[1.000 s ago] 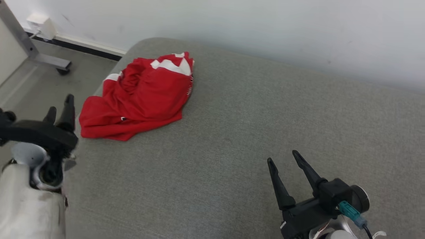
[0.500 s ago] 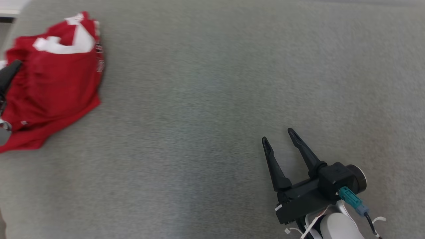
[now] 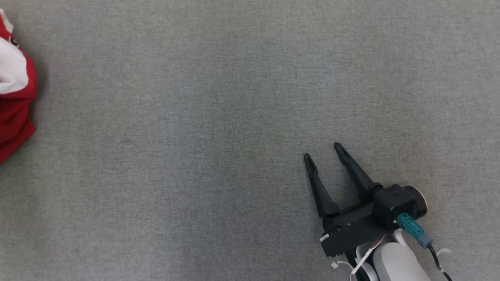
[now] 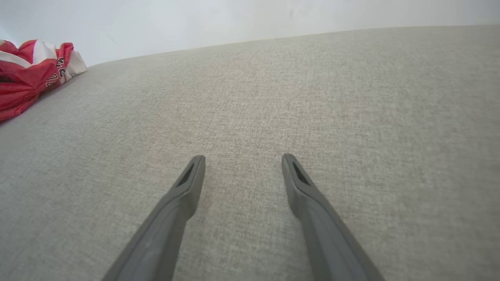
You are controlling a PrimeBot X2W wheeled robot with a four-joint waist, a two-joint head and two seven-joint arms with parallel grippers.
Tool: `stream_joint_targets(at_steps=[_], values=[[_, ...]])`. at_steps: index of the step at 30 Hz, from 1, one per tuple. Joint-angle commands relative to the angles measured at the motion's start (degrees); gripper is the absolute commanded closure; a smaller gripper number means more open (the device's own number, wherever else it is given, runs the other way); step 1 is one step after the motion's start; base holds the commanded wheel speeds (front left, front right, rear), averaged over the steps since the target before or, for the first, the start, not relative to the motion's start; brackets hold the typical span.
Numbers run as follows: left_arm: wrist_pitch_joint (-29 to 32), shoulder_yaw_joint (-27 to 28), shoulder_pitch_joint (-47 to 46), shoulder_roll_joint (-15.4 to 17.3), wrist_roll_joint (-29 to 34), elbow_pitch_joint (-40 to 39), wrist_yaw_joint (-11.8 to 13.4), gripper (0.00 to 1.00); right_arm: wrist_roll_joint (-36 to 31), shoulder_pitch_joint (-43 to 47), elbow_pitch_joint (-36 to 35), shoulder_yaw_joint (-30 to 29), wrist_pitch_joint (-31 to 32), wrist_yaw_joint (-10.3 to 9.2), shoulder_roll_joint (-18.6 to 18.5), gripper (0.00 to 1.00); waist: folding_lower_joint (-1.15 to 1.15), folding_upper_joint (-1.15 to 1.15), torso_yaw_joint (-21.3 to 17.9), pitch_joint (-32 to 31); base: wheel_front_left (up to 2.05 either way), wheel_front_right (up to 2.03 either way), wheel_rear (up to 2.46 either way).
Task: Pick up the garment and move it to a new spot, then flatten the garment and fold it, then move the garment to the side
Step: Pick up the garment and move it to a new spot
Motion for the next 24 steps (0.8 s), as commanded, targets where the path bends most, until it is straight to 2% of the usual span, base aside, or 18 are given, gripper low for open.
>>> stream_joint_targets(at_steps=[1, 8, 17, 24], values=[[-0.77, 0.02, 0.72, 0.29, 0.62, -0.28, -0.33, 1.0, 0.51, 0.2, 1.03, -0.37, -0.05, -0.14, -0.25, 0.0, -0.01, -0.01, -0.28, -0.28, 0.0, 0.0, 0.0], [-2.83, -0.35, 0.55, 0.39, 0.27, -1.87, -2.24, 1.0, 1.31, 1.69, 2.41, -0.28, -0.44, -0.14, -0.2, 0.0, -0.01, -0.01, 1.51, -4.85, 0.0, 0.0, 0.0], [-2.59, -3.95, -3.46, 1.22, 0.56, -4.99, -6.63, 1.0, 3.28, 3.67, 5.14, 0.38, -1.35, -0.14, -0.2, 0.0, -0.01, -0.01, 3.37, -13.23, 0.0, 0.0, 0.0], [-3.48, -9.16, -11.21, -2.15, -0.86, -5.42, -10.92, 1.0, 5.4, 7.02, 7.15, 0.92, -2.12, -0.14, -0.19, 0.0, -0.01, -0.01, 0.55, -20.9, 0.0, 0.0, 0.0]])
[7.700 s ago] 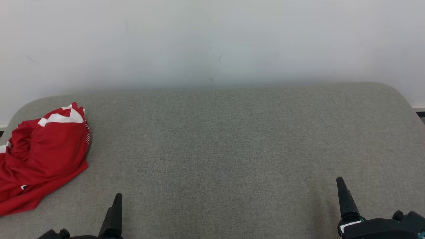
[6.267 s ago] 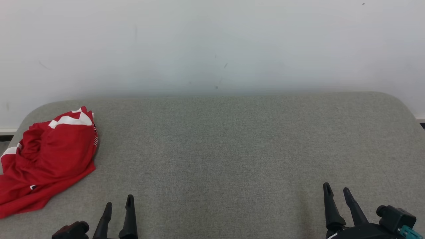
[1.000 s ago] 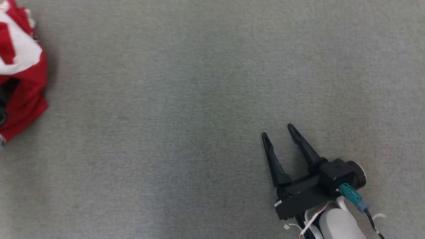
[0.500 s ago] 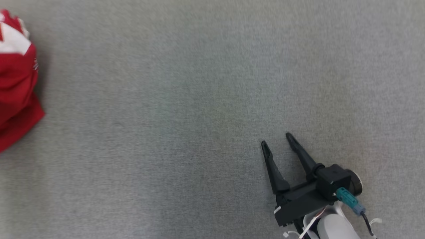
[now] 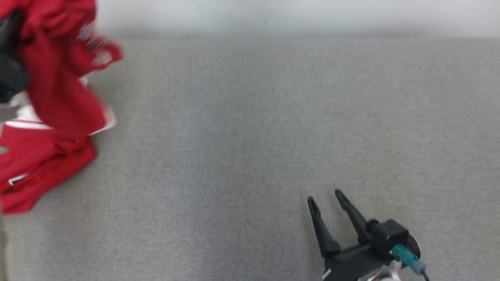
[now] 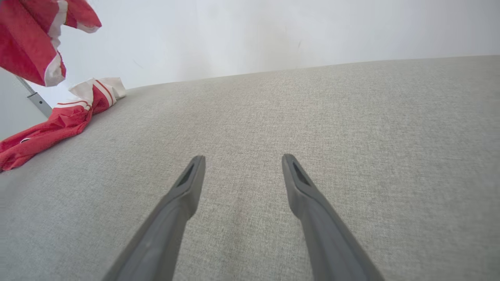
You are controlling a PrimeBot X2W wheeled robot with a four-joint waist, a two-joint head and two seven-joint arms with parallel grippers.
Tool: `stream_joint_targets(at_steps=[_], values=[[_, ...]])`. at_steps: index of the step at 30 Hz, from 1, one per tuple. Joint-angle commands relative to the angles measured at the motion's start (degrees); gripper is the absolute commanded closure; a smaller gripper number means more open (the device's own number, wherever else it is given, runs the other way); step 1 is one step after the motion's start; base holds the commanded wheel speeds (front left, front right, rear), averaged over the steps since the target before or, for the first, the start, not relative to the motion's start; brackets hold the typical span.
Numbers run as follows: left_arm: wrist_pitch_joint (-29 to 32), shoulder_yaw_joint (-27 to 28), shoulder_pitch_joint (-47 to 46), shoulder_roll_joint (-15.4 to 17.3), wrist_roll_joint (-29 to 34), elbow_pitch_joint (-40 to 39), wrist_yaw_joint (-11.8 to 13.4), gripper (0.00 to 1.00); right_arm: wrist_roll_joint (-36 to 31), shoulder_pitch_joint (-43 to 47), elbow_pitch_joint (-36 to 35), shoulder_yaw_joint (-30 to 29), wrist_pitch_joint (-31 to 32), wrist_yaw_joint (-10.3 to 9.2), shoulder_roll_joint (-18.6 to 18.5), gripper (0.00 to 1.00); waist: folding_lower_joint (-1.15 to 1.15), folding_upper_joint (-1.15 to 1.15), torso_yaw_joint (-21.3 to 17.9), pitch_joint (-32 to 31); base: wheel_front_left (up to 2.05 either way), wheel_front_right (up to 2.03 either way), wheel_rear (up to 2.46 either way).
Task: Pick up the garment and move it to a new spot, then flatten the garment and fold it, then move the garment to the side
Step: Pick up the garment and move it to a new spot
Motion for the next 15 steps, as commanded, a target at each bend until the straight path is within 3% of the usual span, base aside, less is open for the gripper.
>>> stream_joint_targets(at_steps=[1, 11, 15], values=[[-0.3, -1.04, -1.34, -1.31, -0.75, -0.14, -1.02, 1.0, 0.63, 1.26, 0.41, 0.23, -0.35, -0.14, -0.12, 0.0, 0.01, 0.0, -2.47, -5.5, 0.0, 0.0, 0.0], [-3.2, -10.25, 0.06, -11.67, -2.78, 1.55, -7.04, 1.0, 0.66, 4.54, 0.66, 0.1, 0.26, -0.14, -0.11, 0.0, 0.01, 0.0, -12.81, -10.19, 0.0, 0.0, 0.0], [-6.06, -12.75, 3.96, -14.68, -2.39, 3.46, -7.86, 1.0, -0.04, 5.3, 0.18, -0.13, 0.84, -0.14, -0.11, 0.0, 0.01, 0.0, -16.53, -10.97, 0.0, 0.0, 0.0]])
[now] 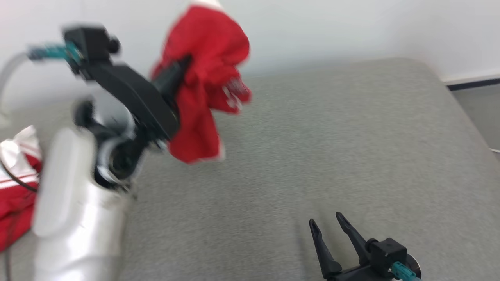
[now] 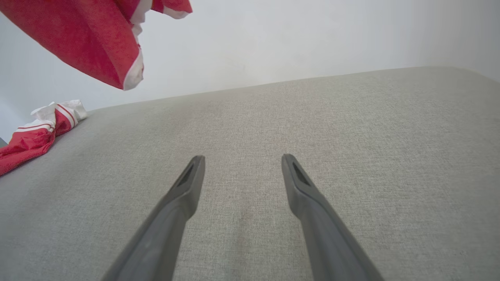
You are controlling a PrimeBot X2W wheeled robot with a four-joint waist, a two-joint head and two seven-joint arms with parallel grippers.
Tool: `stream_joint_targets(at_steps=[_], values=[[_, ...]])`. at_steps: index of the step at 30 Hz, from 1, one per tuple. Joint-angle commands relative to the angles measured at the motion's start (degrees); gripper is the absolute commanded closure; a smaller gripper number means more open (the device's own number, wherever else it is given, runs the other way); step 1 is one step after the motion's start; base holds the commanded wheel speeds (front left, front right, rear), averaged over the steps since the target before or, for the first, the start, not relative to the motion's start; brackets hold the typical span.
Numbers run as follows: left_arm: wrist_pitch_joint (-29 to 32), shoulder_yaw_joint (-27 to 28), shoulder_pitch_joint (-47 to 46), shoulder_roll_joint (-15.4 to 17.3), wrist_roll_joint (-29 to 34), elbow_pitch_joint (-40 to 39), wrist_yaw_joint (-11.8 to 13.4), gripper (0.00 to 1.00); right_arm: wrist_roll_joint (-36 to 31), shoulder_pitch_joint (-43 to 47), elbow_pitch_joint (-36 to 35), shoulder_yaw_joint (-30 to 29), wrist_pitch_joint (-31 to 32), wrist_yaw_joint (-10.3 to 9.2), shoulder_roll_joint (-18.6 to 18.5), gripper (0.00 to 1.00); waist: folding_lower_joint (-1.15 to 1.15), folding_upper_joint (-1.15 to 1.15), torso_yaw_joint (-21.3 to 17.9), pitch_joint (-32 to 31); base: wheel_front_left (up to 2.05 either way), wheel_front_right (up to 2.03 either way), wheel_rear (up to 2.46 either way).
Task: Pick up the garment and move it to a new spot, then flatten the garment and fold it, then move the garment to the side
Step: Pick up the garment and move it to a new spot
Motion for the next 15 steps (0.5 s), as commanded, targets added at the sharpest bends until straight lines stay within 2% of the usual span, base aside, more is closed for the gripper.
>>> stream_joint_targets(at_steps=[1, 8, 12, 13, 14, 15], values=[[-0.73, -0.14, 1.97, -0.88, -1.17, 0.75, -0.22, 1.0, -0.55, 0.85, -0.19, -0.06, 0.25, -0.14, -0.1, 0.0, 0.01, 0.01, -7.13, -3.0, 0.0, 0.0, 0.0], [-13.25, -3.46, 12.16, -3.53, 0.04, 9.93, -0.2, 1.0, -2.12, 0.86, -2.48, -0.13, 2.19, -0.14, -0.1, 0.0, 0.01, 0.01, -14.99, -2.44, 0.0, 0.0, 0.0], [-20.41, -7.7, 15.25, -3.73, 2.85, 17.01, 0.53, 1.0, -2.82, 1.36, -3.73, -1.08, 2.92, -0.14, -0.09, 0.0, 0.01, 0.01, -16.62, -1.76, 0.0, 0.0, 0.0], [-22.05, -9.09, 15.78, -3.74, 3.71, 18.65, 0.48, 0.8, -2.85, 1.48, -3.98, -1.34, 3.1, -0.14, -0.09, 0.0, 0.01, 0.01, -16.66, -1.65, 0.0, 0.0, 0.0], [-23.75, -10.34, 15.9, -3.78, 4.7, 20.15, 0.61, 0.0, -2.91, 1.55, -4.25, -1.62, 3.22, -0.14, -0.08, 0.0, 0.01, 0.01, -16.54, -1.58, 0.0, 0.0, 0.0], [-25.46, -11.22, 16.12, -3.76, 5.35, 21.61, 0.91, 0.0, -2.96, 1.66, -4.47, -2.05, 3.25, -0.14, -0.08, 0.0, 0.01, 0.01, -16.21, -1.59, 0.0, 0.0, 0.0]])
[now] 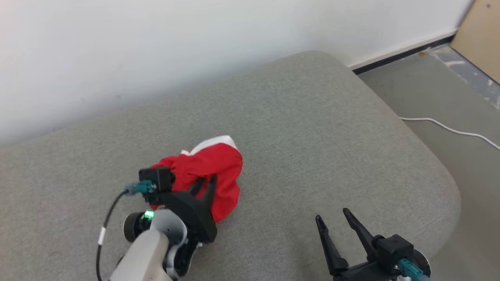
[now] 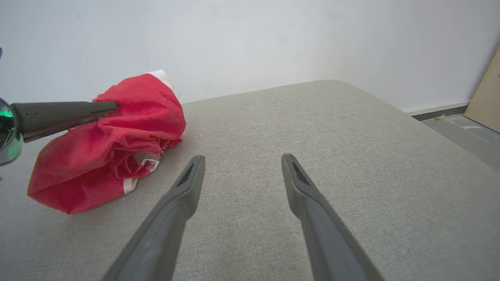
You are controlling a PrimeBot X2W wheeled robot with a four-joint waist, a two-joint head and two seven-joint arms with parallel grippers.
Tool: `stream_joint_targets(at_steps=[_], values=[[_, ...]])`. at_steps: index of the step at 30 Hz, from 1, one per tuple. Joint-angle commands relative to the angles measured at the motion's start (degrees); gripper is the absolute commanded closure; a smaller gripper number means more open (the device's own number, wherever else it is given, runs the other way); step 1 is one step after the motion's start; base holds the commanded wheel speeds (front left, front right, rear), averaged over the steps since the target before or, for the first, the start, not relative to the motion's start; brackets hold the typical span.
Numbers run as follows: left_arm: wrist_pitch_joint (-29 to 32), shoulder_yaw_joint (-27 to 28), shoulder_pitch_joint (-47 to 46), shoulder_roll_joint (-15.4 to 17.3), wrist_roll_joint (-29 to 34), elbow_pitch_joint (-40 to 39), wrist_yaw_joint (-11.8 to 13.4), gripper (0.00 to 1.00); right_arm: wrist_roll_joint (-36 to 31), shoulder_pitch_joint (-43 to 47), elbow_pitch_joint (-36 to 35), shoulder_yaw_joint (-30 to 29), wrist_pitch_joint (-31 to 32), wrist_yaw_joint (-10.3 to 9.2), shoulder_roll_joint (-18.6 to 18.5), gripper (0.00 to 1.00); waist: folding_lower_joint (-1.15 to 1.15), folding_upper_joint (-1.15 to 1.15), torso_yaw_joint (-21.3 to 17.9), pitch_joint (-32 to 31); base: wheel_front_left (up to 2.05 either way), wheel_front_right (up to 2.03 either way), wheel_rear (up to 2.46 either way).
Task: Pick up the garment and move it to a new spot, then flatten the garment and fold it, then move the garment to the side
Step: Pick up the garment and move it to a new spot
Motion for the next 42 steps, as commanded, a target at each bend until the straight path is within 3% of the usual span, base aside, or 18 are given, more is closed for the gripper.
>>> stream_joint_targets(at_steps=[1, 6, 9, 15, 23, 33, 42], values=[[-1.58, -0.63, 0.6, 0.3, 1.01, 0.65, 0.14, 0.0, -0.24, 0.47, -0.29, -0.39, 0.1, -0.14, -0.06, 0.0, 0.01, 0.0, -0.7, -0.01, 0.0, 0.0, 0.0], [-14.48, -3.27, 1.58, 0.24, 2.77, 1.48, 0.78, 0.0, -0.63, 2.22, -1.19, -3.84, 0.16, -0.14, -0.08, 0.0, 0.01, 0.0, 4.11, -1.1, 0.0, 0.0, 0.0], [-18.41, -2.85, 3.18, 0.24, 3.17, 0.47, 1.31, 0.0, -1.36, 3.37, -1.63, -6.33, 0.07, -0.13, -0.06, 0.0, 0.01, 0.0, 8.25, -2.07, 0.0, 0.0, 0.0], [-19.28, 3.23, 10.88, 1.38, 8.16, -8.58, 2.8, 0.0, -2.15, 5.19, -2.8, -9.61, 0.09, -0.14, -0.06, 0.0, 0.01, 0.0, 15.52, -3.68, 0.0, 0.0, 0.0], [-19.32, 12.06, 23.62, 2.37, 16.16, -19.52, 1.86, 0.0, -2.33, 6.31, -3.91, -11.09, 0.55, -0.13, -0.06, 0.0, 0.01, 0.0, 21.97, -5.65, 0.0, 0.0, 0.0], [-19.33, 17.95, 31.55, 2.57, 21.26, -22.42, -0.27, 0.0, -2.52, 8.47, -3.39, -11.35, 0.03, -0.13, -0.06, 0.0, 0.01, 0.0, 25.41, -7.73, 0.0, 0.0, 0.0], [-19.34, 21.29, 33.87, 2.23, 23.36, -22.34, -2.03, 0.0, -1.72, 9.97, -2.11, -11.95, -0.49, -0.13, -0.06, 0.0, 0.01, 0.0, 25.28, -7.99, 0.0, 0.0, 0.0]])
